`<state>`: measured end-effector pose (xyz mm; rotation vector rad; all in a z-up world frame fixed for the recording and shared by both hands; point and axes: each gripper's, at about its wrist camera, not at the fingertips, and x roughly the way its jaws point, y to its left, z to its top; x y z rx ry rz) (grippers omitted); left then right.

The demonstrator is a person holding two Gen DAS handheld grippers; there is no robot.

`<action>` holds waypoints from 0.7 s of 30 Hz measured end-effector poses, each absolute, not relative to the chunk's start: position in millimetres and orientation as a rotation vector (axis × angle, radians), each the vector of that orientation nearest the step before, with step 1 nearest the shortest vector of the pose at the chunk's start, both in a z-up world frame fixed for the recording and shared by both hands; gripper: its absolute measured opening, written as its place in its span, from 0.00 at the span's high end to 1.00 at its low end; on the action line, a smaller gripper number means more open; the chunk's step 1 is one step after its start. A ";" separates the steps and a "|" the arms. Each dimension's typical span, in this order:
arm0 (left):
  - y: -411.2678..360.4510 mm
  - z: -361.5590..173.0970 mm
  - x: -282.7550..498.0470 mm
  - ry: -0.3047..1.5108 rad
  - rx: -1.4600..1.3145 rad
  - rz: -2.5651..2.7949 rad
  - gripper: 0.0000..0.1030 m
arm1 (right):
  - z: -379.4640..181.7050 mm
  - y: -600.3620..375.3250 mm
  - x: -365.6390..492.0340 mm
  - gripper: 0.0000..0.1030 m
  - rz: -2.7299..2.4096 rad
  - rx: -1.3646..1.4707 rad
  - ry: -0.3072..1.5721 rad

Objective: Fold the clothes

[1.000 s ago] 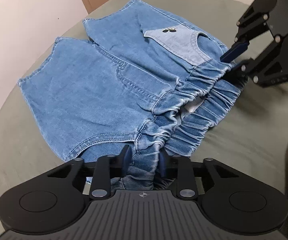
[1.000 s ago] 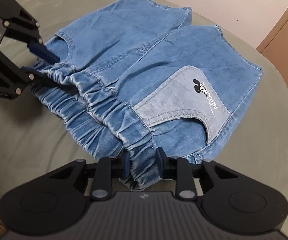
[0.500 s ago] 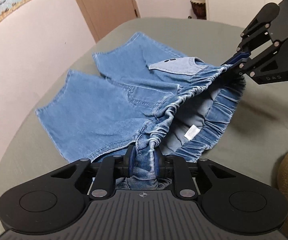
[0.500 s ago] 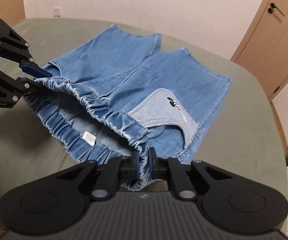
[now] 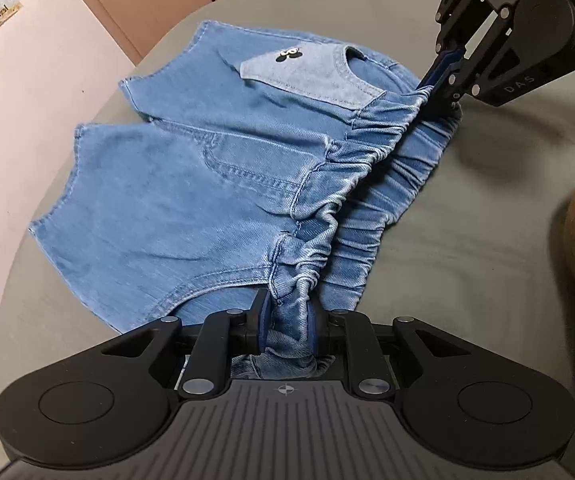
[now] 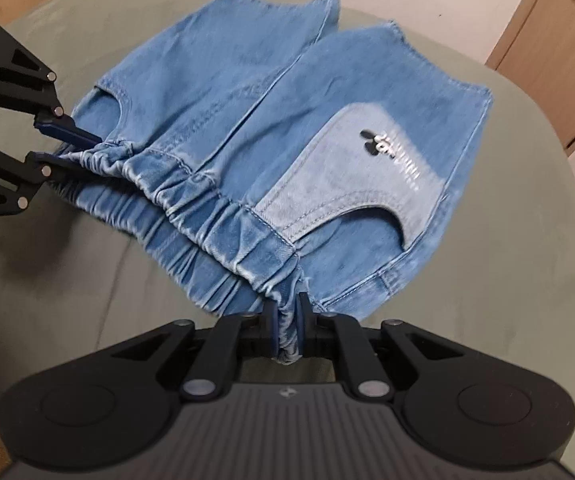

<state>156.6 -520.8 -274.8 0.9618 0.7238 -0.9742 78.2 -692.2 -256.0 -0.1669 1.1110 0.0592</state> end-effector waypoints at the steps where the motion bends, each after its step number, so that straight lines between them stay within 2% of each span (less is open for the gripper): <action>1: -520.3 -275.7 157.3 0.726 0.955 -0.973 0.83 | -255.5 -692.4 80.3 0.92 0.062 -0.163 1.118; 4: -517.2 -272.1 161.8 0.735 0.929 -0.975 0.77 | -249.8 -693.2 82.9 0.89 0.077 -0.158 1.132; 5: -514.4 -268.5 165.3 0.750 0.911 -0.982 0.68 | -244.8 -696.1 82.7 0.87 0.084 -0.139 1.131; 6: -512.1 -265.0 169.7 0.762 0.897 -0.989 0.65 | -239.6 -700.7 82.5 0.86 0.089 -0.108 1.127; 8: -506.8 -252.5 172.8 0.761 0.860 -1.005 0.63 | -232.1 -709.4 79.7 0.85 0.094 -0.050 1.111; 11: -502.3 -235.3 171.5 0.748 0.816 -1.022 0.55 | -216.6 -730.3 71.2 0.79 0.083 0.061 1.075; 13: -506.9 -226.5 172.6 0.743 0.798 -1.031 0.54 | -210.2 -744.1 68.2 0.76 0.059 0.110 1.057; 16: -522.3 -219.6 176.7 0.741 0.786 -1.035 0.53 | -209.7 -769.4 72.0 0.64 0.010 0.169 1.046; 21: -563.8 -210.5 186.6 0.751 0.733 -1.014 0.53 | -221.5 -816.5 91.7 0.62 -0.046 0.214 1.035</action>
